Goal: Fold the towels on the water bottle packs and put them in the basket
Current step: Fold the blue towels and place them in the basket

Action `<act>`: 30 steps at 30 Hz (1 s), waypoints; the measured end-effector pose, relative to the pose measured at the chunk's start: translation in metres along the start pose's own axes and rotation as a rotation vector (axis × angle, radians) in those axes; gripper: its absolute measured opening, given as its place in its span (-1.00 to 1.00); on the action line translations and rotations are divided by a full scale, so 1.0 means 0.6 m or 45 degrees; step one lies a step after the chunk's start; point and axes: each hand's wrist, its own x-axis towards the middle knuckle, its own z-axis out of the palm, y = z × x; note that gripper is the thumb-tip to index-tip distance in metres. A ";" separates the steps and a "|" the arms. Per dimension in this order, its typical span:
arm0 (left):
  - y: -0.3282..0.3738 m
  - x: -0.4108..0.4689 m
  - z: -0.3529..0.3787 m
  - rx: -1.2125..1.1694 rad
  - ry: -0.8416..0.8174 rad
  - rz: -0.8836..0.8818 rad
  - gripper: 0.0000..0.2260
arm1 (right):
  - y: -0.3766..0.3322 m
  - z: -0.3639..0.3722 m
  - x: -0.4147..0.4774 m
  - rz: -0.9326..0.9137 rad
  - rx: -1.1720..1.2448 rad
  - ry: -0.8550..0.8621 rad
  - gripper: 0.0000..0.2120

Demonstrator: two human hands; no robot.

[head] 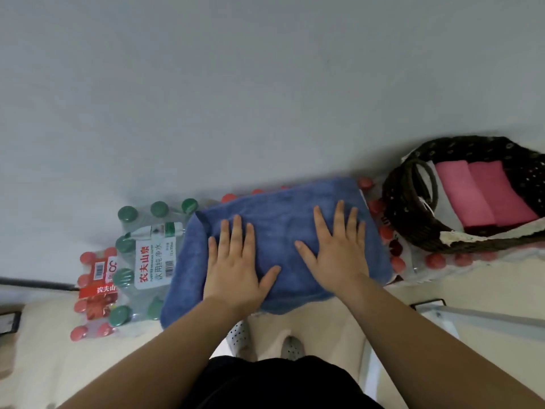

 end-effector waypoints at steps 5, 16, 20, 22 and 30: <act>-0.028 0.061 -0.028 0.031 -0.076 0.093 -0.10 | 0.008 0.001 0.009 0.068 0.040 -0.006 -0.17; -0.065 0.136 -0.069 0.154 -0.079 0.418 -0.24 | 0.038 -0.012 0.039 0.203 0.096 -0.049 -0.11; -0.067 0.078 -0.090 -0.006 0.175 0.285 -0.44 | 0.000 -0.028 0.033 0.150 0.089 0.054 -0.18; -0.072 0.024 -0.098 -0.138 0.365 0.114 -0.59 | -0.048 -0.040 0.017 -0.081 0.241 0.123 -0.21; -0.084 -0.148 -0.037 -0.075 0.256 -0.378 -0.65 | -0.163 -0.016 0.000 -0.687 0.040 -0.056 -0.23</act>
